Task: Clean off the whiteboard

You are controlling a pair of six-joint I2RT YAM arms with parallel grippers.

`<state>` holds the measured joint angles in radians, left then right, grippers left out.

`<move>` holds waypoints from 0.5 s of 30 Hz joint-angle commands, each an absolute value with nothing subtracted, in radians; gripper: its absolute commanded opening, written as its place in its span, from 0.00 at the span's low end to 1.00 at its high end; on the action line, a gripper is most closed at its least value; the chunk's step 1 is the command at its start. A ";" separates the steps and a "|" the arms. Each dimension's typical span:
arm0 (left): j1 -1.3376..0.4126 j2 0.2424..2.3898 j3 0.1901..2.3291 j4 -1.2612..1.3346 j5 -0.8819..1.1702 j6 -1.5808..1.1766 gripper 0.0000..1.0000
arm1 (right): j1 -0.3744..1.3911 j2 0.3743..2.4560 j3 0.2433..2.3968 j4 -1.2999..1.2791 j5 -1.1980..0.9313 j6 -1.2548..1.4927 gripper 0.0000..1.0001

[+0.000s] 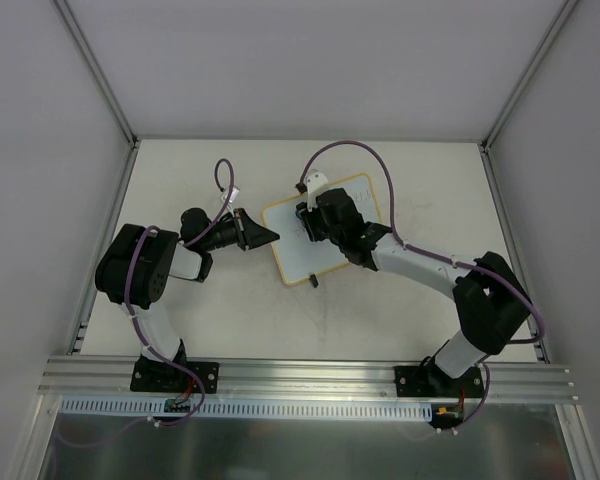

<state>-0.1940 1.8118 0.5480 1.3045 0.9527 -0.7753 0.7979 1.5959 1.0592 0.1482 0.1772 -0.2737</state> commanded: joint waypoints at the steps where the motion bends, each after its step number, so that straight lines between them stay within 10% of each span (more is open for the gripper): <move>1: -0.190 1.809 0.555 1.611 0.992 -0.756 0.00 | 0.808 1.630 1.120 0.167 0.201 -0.262 0.00; 15: -0.190 1.795 0.548 1.614 1.002 -0.753 0.00 | 0.876 1.674 1.086 0.186 0.166 -0.229 0.00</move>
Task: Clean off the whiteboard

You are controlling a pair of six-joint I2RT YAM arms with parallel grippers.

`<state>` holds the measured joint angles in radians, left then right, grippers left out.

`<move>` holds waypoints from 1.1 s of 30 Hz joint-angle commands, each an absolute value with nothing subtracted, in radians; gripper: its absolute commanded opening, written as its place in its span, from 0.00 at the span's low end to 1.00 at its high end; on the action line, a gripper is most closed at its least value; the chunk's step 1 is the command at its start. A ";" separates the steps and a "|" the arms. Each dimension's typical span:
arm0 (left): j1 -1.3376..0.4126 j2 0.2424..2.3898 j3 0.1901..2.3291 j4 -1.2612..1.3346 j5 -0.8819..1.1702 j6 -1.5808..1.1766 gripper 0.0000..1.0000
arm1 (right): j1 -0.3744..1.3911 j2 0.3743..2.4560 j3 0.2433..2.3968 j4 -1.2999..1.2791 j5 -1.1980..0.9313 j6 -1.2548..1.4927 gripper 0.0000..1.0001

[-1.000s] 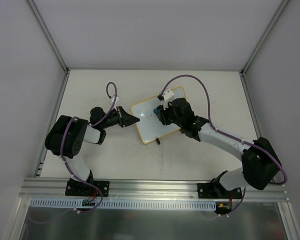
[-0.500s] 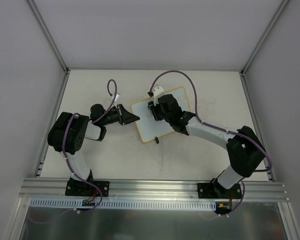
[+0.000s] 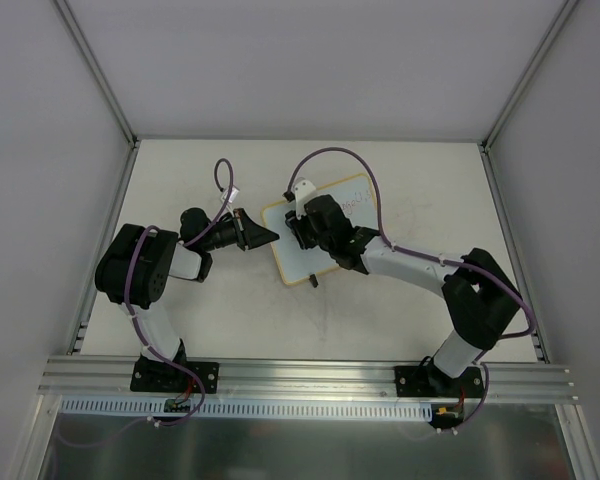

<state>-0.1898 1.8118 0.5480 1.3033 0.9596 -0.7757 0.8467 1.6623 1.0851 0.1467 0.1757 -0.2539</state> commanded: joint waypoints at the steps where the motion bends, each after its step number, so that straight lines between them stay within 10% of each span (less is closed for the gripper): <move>1: -0.190 1.793 0.549 1.614 1.003 -0.755 0.00 | 0.883 1.675 1.078 0.198 0.161 -0.226 0.00; 33: -0.192 1.792 0.543 1.640 1.017 -0.765 0.00 | 0.753 1.591 0.907 0.255 0.239 -0.144 0.00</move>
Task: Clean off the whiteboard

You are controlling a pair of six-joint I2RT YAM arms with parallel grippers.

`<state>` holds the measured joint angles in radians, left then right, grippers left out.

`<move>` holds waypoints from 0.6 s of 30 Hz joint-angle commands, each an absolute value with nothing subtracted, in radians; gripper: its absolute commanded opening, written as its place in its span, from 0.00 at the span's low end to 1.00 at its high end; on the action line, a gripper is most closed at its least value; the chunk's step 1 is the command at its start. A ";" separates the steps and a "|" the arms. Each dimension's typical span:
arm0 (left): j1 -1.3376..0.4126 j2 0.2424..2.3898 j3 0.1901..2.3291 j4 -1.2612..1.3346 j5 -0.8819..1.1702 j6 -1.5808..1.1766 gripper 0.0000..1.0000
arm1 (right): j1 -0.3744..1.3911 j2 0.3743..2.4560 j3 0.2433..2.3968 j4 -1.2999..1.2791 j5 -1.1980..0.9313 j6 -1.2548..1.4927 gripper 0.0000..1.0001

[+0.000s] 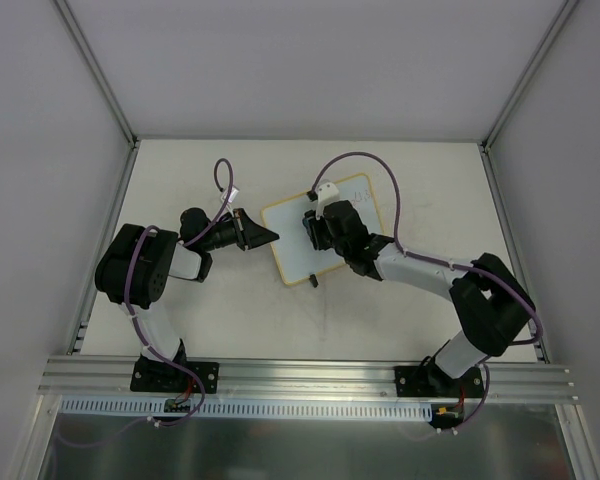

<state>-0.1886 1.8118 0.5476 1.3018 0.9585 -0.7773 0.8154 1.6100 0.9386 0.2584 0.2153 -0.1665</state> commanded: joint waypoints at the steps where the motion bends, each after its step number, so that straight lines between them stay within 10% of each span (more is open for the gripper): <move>1: -0.192 1.792 0.543 1.640 1.017 -0.765 0.00 | 0.723 1.586 0.894 0.255 0.235 -0.134 0.01; 18: -0.190 1.796 0.543 1.646 1.019 -0.770 0.00 | 0.552 1.549 0.828 0.255 0.174 -0.094 0.00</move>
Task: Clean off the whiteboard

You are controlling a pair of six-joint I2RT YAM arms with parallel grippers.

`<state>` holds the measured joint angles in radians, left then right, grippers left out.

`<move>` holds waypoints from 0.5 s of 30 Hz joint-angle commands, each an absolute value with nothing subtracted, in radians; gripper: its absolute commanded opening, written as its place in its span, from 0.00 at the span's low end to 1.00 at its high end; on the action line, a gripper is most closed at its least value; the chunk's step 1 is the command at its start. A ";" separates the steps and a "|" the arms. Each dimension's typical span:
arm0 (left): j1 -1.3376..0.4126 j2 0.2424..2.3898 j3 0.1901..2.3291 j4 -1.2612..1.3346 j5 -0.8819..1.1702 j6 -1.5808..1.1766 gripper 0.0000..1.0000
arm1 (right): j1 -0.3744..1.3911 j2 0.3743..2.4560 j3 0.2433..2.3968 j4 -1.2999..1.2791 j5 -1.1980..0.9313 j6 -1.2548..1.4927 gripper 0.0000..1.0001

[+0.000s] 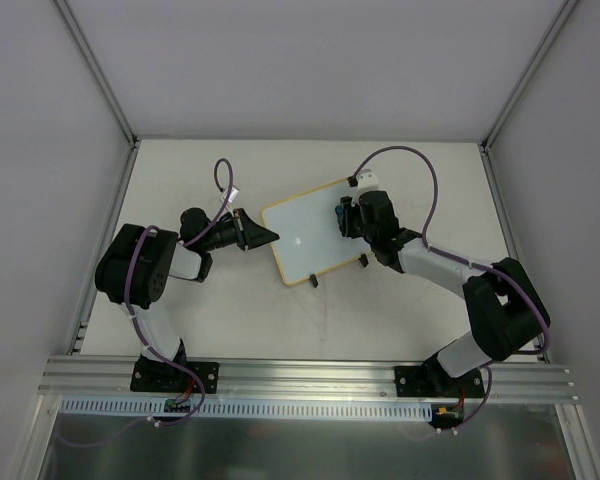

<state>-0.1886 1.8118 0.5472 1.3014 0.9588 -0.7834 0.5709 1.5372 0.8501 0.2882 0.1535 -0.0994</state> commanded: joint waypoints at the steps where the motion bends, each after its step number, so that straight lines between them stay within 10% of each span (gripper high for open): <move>1: -0.192 1.796 0.543 1.647 1.019 -0.770 0.00 | 0.557 1.551 0.834 0.253 0.166 -0.091 0.00; 15: -0.192 1.792 0.543 1.647 1.023 -0.773 0.00 | 0.762 1.623 0.988 0.196 0.172 -0.120 0.00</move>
